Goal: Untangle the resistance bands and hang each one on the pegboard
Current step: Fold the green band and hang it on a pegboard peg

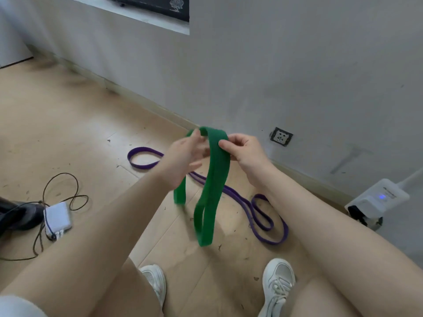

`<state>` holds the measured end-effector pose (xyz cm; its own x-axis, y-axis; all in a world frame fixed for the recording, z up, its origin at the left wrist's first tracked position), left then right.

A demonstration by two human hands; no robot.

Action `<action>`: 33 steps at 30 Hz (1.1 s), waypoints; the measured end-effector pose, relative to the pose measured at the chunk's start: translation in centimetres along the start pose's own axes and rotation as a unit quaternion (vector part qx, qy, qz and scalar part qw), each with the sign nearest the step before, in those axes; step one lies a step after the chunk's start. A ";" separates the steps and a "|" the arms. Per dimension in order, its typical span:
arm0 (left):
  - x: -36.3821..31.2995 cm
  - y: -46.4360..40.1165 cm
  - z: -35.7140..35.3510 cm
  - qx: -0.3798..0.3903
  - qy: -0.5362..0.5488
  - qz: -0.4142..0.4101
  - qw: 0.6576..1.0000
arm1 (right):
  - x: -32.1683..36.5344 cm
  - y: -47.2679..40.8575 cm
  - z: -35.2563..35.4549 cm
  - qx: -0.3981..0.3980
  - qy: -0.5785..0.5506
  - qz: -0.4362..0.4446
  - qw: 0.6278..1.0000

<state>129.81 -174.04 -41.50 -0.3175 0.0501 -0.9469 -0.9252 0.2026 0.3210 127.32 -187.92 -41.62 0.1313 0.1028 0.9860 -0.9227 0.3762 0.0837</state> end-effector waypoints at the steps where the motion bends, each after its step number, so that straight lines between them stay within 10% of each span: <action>1: 1.0 0.5 0.0 0.009 -0.020 -0.002 1.000 | 0.0 -0.3 -0.4 -0.008 0.000 -0.007 1.000; 16: -5.1 1.6 -1.4 -0.040 -0.136 -0.269 0.953 | 3.7 0.4 0.5 -0.003 -0.002 0.043 0.999; 29: -9.4 4.9 0.2 0.162 0.025 -0.252 0.954 | 4.6 0.5 -0.1 -0.016 0.119 0.135 0.984; 33: -7.0 3.7 1.6 0.065 0.003 -0.182 0.981 | 5.1 0.8 0.3 -0.040 0.149 0.130 0.979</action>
<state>128.99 -172.09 -33.72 0.0283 -0.0547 -0.9981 -0.9433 0.3290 -0.0447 127.16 -187.40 -36.52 0.0072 0.4641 0.8857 -0.9094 0.3714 -0.1873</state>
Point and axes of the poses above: each hand's wrist, its own y-axis away from the middle knuckle, its own z-axis out of the back of the hand, x = y × z, the point moved 6 cm from there along -y, towards the middle knuckle, and after that the axes turned 10 degrees about -x, right-handed, at the moved point
